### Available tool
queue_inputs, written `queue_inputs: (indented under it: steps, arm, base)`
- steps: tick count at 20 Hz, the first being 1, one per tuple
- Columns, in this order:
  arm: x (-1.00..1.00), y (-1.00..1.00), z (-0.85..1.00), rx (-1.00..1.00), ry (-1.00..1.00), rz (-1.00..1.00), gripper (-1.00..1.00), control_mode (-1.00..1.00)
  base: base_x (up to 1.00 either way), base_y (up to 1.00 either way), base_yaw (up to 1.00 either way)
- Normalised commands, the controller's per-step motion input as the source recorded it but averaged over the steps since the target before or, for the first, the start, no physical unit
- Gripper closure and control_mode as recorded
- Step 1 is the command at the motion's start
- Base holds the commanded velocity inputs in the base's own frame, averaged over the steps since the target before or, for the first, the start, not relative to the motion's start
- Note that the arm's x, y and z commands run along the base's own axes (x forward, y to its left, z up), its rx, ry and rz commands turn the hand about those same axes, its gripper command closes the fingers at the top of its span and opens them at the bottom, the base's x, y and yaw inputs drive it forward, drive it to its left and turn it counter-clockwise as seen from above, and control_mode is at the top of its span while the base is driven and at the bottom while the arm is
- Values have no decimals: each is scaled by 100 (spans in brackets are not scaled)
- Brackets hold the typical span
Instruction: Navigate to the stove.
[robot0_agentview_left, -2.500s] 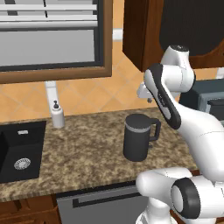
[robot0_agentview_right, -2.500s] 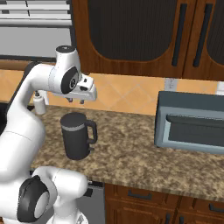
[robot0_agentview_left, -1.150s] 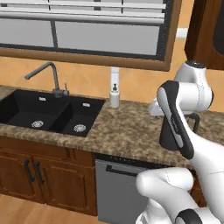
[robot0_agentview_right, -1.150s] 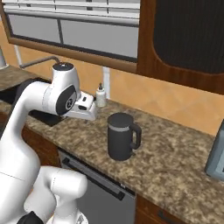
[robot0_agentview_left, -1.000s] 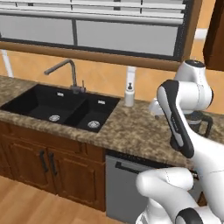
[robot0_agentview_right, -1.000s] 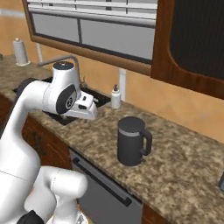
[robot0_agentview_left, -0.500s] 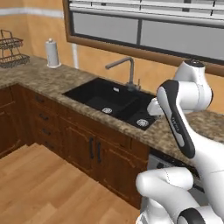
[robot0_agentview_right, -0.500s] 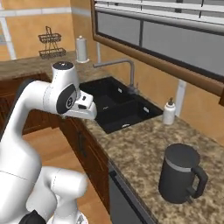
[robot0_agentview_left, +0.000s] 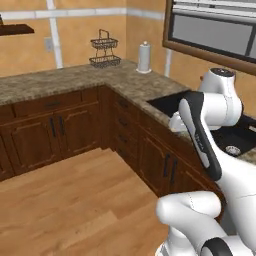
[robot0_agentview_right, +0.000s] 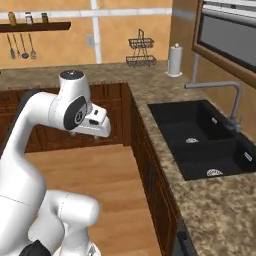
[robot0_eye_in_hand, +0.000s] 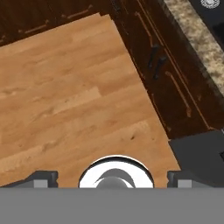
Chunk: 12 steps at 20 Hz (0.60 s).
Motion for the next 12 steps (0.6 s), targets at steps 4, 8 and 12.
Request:
queue_inputs:
  steps: [4, 8, 12]
  arm:
    - [0, 0, 0, 0, 0, 0, -100, 100]
    - [0, 0, 0, 0, 0, 0, -100, 100]
    - [0, 0, 0, 0, 0, 0, -100, 100]
  base:
    - [42, 17, 70]
    - [54, 12, 70]
    - [63, 19, 70]
